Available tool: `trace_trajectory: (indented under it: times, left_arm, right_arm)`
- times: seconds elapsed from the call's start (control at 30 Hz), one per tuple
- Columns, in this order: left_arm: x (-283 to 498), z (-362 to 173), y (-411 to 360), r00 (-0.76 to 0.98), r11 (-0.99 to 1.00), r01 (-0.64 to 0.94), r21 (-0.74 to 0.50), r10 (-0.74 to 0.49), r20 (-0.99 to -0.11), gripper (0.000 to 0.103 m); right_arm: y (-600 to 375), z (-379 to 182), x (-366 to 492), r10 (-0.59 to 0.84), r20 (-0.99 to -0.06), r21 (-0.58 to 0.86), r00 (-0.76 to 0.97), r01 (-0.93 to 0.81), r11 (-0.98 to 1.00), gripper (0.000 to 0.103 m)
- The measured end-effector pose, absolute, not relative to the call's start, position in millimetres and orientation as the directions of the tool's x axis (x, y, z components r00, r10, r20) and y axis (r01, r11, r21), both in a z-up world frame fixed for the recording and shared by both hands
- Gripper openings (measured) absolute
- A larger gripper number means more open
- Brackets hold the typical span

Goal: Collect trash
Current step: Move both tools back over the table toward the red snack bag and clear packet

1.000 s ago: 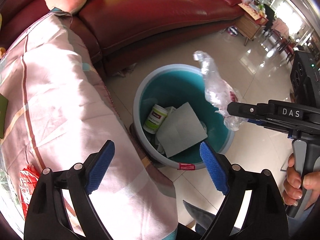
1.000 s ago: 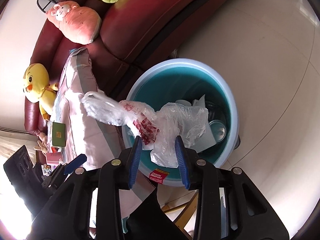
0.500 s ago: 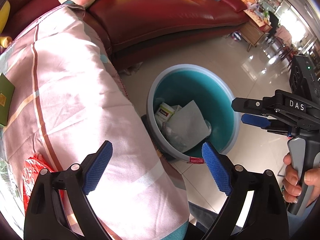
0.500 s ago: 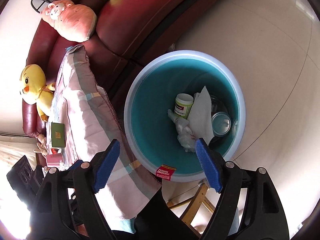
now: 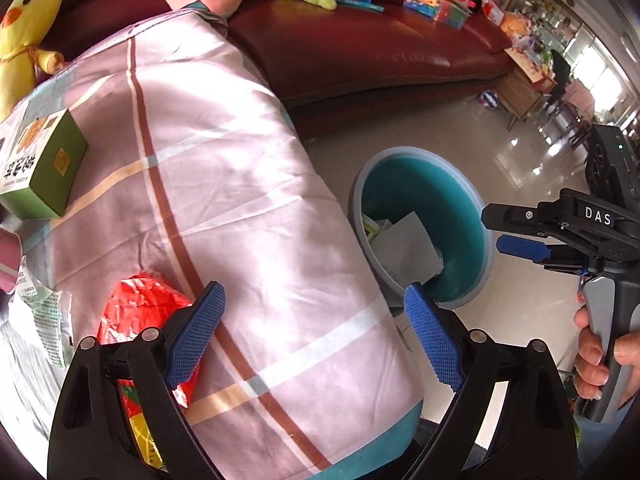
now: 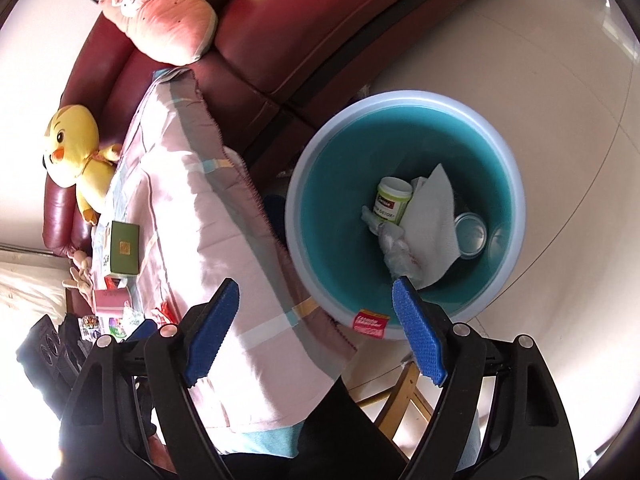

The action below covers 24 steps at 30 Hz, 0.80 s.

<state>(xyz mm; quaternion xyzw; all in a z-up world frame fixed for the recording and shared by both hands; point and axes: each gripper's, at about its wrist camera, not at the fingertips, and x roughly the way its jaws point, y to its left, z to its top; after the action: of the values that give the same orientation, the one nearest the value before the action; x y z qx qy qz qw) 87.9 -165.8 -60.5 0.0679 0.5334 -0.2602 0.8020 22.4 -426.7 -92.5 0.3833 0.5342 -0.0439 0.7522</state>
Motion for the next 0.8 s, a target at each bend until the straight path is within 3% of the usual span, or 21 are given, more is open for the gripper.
trace_trajectory:
  times: [0.8]
  left_arm:
    - [72,-47,54,0.431,0.951,0.193,-0.244,-0.305,-0.849,0.095]
  right_arm:
    - [-209,-69,59,0.414,-0.874,0.467,0.253,0.204,0.86,0.076]
